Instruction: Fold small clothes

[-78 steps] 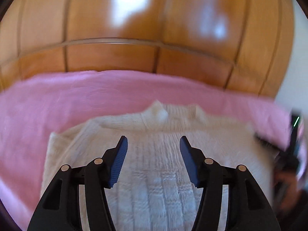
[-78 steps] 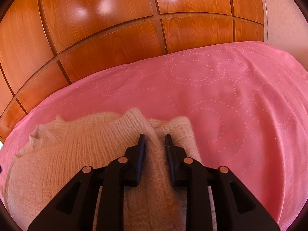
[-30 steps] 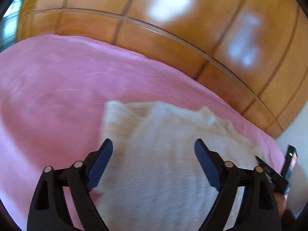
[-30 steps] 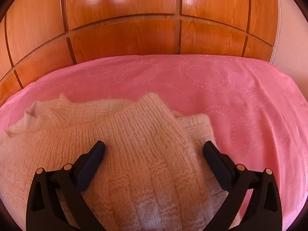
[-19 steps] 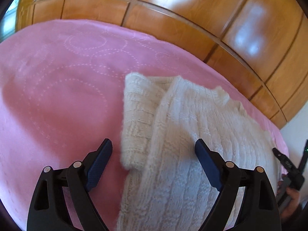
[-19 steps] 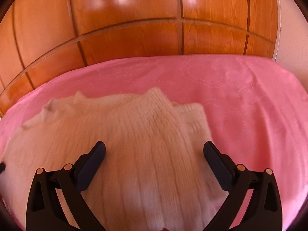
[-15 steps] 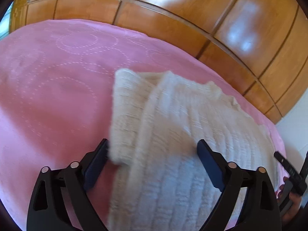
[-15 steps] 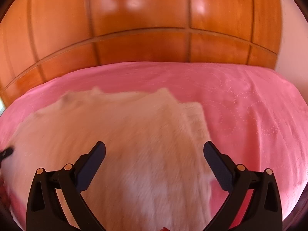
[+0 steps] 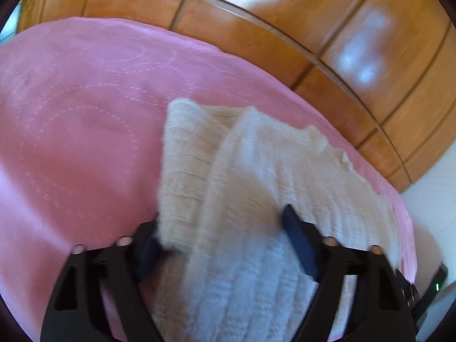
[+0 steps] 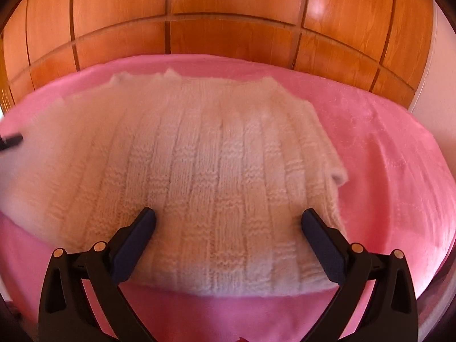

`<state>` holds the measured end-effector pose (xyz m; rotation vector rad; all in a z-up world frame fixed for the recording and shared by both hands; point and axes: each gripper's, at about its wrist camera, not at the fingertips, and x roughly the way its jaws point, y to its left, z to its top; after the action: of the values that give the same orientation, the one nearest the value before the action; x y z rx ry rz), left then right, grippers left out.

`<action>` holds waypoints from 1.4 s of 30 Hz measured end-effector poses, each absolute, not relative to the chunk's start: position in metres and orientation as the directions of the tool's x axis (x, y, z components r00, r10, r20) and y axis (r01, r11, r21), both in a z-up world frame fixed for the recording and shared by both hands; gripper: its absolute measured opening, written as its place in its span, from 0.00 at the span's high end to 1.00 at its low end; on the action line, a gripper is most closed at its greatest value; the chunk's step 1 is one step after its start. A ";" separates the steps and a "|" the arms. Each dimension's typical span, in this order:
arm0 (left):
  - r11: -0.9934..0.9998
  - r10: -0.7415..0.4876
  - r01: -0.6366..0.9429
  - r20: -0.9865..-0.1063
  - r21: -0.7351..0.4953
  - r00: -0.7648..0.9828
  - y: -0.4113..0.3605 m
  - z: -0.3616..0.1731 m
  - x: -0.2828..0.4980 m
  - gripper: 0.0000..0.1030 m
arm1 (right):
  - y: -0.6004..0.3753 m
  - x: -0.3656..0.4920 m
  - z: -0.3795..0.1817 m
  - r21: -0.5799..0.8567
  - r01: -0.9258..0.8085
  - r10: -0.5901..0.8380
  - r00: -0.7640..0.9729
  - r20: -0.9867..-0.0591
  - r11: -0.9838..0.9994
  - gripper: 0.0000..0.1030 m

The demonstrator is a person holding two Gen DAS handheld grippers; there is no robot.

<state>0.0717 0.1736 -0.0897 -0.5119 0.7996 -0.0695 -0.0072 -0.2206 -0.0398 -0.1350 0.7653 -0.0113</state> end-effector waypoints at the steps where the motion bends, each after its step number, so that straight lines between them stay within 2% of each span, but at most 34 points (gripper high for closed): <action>1: 0.871 -0.250 -0.137 -0.665 -0.472 0.704 0.174 -0.090 0.072 0.31 | -0.220 -0.009 -0.040 -0.130 -0.032 -0.066 0.726 -0.684 0.991 0.02; 5: 0.877 -0.240 -0.137 -0.667 -0.461 0.706 0.170 -0.091 0.073 0.38 | -0.221 -0.012 -0.041 -0.111 -0.022 -0.059 0.736 -0.674 0.994 0.02; 9: 0.885 -0.238 -0.128 -0.672 -0.447 0.701 0.170 -0.090 0.074 0.39 | -0.223 -0.015 -0.043 -0.103 -0.009 -0.061 0.755 -0.653 0.995 0.02; 11: 0.874 -0.261 -0.123 -0.666 -0.471 0.699 0.175 -0.091 0.074 0.38 | -0.223 -0.013 -0.042 -0.099 -0.008 -0.059 0.756 -0.651 0.995 0.02; 14: 0.867 -0.285 -0.100 -0.652 -0.487 0.703 0.178 -0.090 0.073 0.27 | -0.224 -0.014 -0.042 -0.094 -0.008 -0.056 0.758 -0.650 0.996 0.02; 18: 0.884 -0.282 -0.077 -0.658 -0.461 0.698 0.176 -0.090 0.070 0.27 | -0.225 -0.017 -0.041 -0.087 -0.003 -0.054 0.766 -0.640 0.996 0.02; 20: 0.877 -0.290 -0.084 -0.659 -0.474 0.694 0.178 -0.091 0.072 0.30 | -0.225 -0.019 -0.041 -0.085 -0.001 -0.054 0.768 -0.638 0.996 0.02; 22: 0.862 -0.297 -0.105 -0.661 -0.497 0.689 0.183 -0.092 0.076 0.44 | -0.225 -0.019 -0.041 -0.084 0.000 -0.053 0.769 -0.637 0.996 0.02; 23: 0.848 -0.305 -0.121 -0.661 -0.517 0.686 0.185 -0.093 0.079 0.48 | -0.225 -0.019 -0.041 -0.083 0.000 -0.053 0.769 -0.637 0.997 0.02; 25: 0.815 -0.337 -0.142 -0.658 -0.562 0.673 0.190 -0.093 0.084 0.64 | -0.225 -0.019 -0.041 -0.083 0.001 -0.054 0.768 -0.638 0.997 0.02; 27: 0.808 -0.345 -0.149 -0.663 -0.570 0.664 0.187 -0.088 0.086 0.70 | -0.225 -0.019 -0.041 -0.082 0.002 -0.054 0.766 -0.640 0.997 0.02; 30: 0.833 -0.321 -0.123 -0.653 -0.539 0.686 0.177 -0.069 0.083 0.73 | -0.224 -0.019 -0.040 -0.083 0.005 -0.058 0.763 -0.644 0.997 0.02; 38: 0.841 -0.404 0.086 -0.514 -0.534 0.757 0.133 0.011 0.075 0.77 | -0.236 -0.018 -0.023 -0.033 -0.010 -0.014 0.755 -0.656 0.999 0.02; 42: 0.819 -0.466 0.163 -0.472 -0.550 0.749 0.109 0.037 0.080 0.78 | -0.256 -0.020 -0.013 -0.043 0.067 -0.079 0.758 -0.647 0.997 0.02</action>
<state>0.0804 0.1093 0.0366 -0.5064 0.6387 -0.3602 -0.0202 -0.2563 -0.0132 -0.0176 0.7055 -0.0795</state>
